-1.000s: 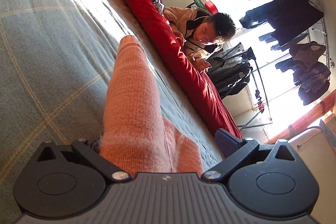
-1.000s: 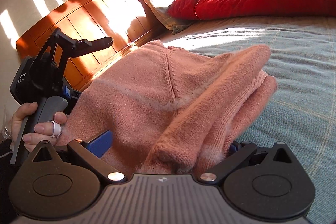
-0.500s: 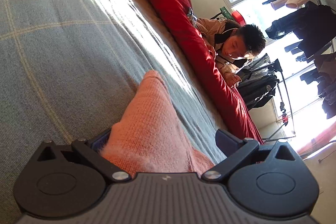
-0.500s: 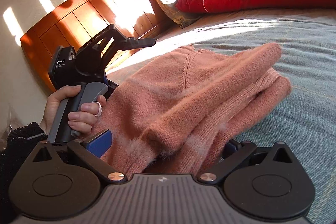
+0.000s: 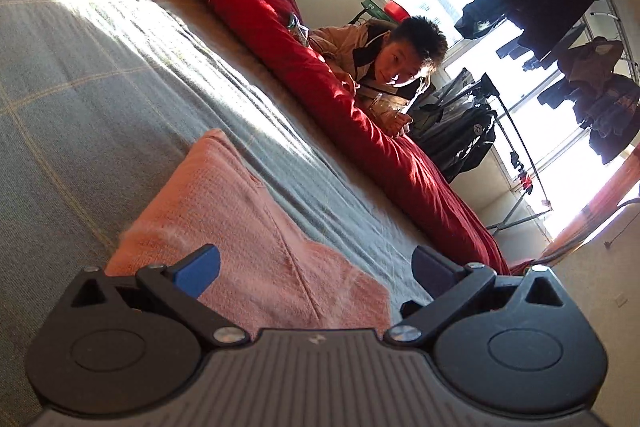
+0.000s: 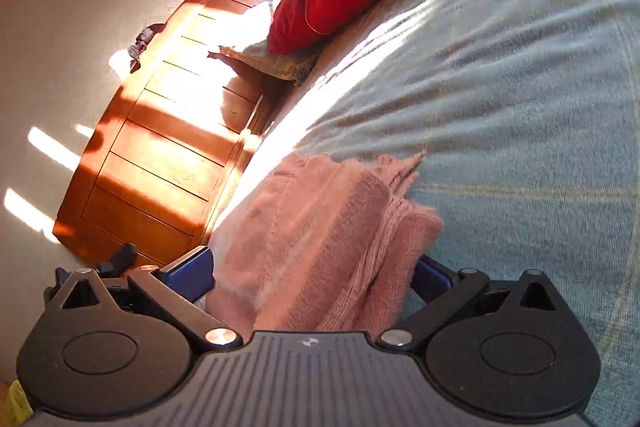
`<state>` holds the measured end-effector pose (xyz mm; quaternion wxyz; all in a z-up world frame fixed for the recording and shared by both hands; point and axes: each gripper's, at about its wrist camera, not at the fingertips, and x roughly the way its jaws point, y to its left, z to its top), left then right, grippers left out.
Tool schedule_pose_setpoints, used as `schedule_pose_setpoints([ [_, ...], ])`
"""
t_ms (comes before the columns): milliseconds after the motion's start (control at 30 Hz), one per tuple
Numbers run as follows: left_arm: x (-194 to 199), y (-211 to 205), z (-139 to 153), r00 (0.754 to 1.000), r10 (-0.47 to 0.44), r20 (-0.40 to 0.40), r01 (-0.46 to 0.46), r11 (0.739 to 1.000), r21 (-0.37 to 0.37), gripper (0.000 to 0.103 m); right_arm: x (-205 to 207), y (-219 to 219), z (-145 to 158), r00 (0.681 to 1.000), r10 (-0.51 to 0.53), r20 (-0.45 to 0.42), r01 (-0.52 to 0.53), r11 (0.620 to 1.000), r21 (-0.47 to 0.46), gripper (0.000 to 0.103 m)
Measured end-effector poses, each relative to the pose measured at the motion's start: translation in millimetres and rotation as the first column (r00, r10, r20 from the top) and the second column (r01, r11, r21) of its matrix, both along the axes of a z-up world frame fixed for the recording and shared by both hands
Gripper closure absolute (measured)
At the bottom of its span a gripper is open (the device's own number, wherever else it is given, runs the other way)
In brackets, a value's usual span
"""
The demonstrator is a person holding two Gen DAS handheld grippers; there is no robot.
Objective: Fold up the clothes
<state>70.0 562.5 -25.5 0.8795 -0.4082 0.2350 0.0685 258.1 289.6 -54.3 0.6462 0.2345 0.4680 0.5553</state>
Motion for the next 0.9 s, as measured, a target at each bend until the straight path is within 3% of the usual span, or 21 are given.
schedule_pose_setpoints([
  [67, 0.7, -0.4, -8.6, 1.000, 0.011, -0.024, -0.011, 1.000, 0.012, 0.002, 0.1, -4.1, 16.2, 0.997, 0.001, 0.074, -0.002, 1.000, 0.011, 0.000],
  [233, -13.3, 0.2, 13.2, 0.999, 0.008, 0.049, -0.007, 0.999, -0.034, 0.002, -15.7, -14.9, 62.0, 0.952, 0.062, 0.300, -0.074, 0.997, 0.031, 0.000],
  [300, -14.3, -2.8, 18.3, 0.998, -0.006, 0.058, 0.008, 1.000, -0.028, 0.001, -36.2, -4.2, 68.3, 0.926, 0.179, 0.333, -0.201, 0.979, 0.033, 0.000],
  [433, -7.8, 0.8, -3.4, 0.999, 0.014, -0.044, -0.015, 1.000, -0.027, 0.002, -77.1, 18.9, 52.3, 0.849, 0.340, 0.405, -0.344, 0.937, -0.064, 0.000],
  [600, -21.6, 7.8, -20.7, 1.000, 0.007, 0.020, -0.006, 0.998, -0.064, 0.001, -98.9, 9.8, 55.0, 0.786, 0.380, 0.488, -0.386, 0.918, -0.095, 0.002],
  [733, -30.9, -9.1, 2.9, 0.999, 0.003, -0.038, -0.002, 1.000, 0.018, 0.002, -116.4, 2.5, 57.2, 0.728, 0.410, 0.549, -0.416, 0.901, -0.122, 0.001],
  [833, -47.8, -24.3, 13.2, 0.999, -0.028, -0.028, 0.029, 0.999, 0.044, 0.001, -128.6, -3.4, 58.4, 0.687, 0.429, 0.587, -0.435, 0.889, -0.142, 0.000],
  [900, -56.9, -29.9, 7.3, 0.998, -0.027, -0.055, 0.029, 0.999, 0.041, 0.001, -128.4, -10.8, 54.8, 0.709, 0.431, 0.558, -0.435, 0.890, -0.136, 0.000],
])
